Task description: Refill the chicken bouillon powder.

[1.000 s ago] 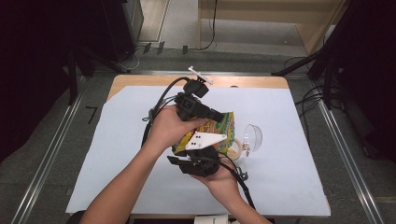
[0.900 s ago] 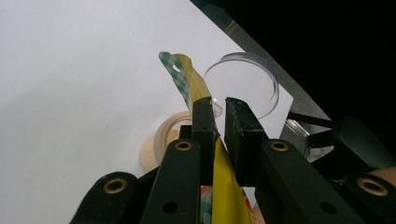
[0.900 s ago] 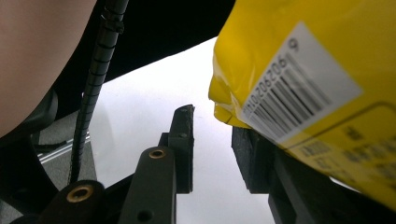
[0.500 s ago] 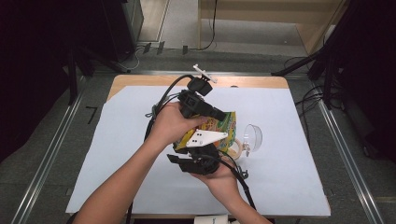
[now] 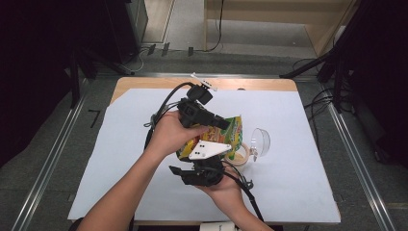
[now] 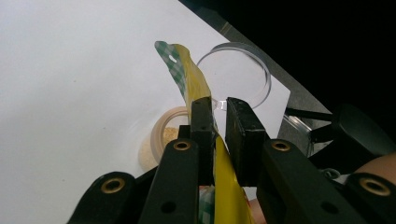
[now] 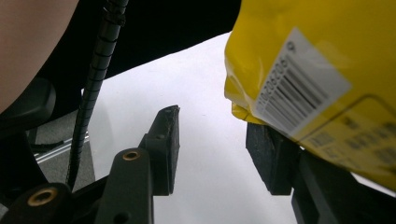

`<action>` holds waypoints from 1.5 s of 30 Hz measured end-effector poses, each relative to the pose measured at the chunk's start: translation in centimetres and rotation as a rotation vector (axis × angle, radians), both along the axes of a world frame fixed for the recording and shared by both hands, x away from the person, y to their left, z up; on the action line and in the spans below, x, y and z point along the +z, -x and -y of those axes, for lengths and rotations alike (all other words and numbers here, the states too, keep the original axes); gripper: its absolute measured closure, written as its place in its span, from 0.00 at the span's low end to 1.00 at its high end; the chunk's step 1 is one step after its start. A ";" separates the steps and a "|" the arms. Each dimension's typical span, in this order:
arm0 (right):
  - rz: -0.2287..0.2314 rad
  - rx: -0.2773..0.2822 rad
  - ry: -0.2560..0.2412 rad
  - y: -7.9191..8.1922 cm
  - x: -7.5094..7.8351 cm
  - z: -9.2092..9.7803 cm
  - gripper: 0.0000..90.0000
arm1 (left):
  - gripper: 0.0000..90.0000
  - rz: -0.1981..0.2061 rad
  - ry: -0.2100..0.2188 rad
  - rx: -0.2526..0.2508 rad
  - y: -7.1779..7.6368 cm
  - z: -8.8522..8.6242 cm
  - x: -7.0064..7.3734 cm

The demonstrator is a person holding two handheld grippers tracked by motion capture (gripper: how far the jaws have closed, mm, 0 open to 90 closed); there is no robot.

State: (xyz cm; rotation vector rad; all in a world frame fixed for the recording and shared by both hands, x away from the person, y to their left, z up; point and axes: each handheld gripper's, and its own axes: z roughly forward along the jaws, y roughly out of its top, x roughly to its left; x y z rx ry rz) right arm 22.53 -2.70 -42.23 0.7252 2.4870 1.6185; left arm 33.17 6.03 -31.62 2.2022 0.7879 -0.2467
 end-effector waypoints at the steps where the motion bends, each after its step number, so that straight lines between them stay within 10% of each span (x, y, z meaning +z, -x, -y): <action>1: -0.006 0.003 -0.006 0.0 -0.1 0.0 0.61 | 0.91 0.002 0.003 0.001 0.1 -0.1 -0.1; 45: -0.043 0.045 0.074 0.3 -3.7 0.2 0.58 | 0.98 -0.032 -0.111 -0.098 1.1 -2.9 -2.5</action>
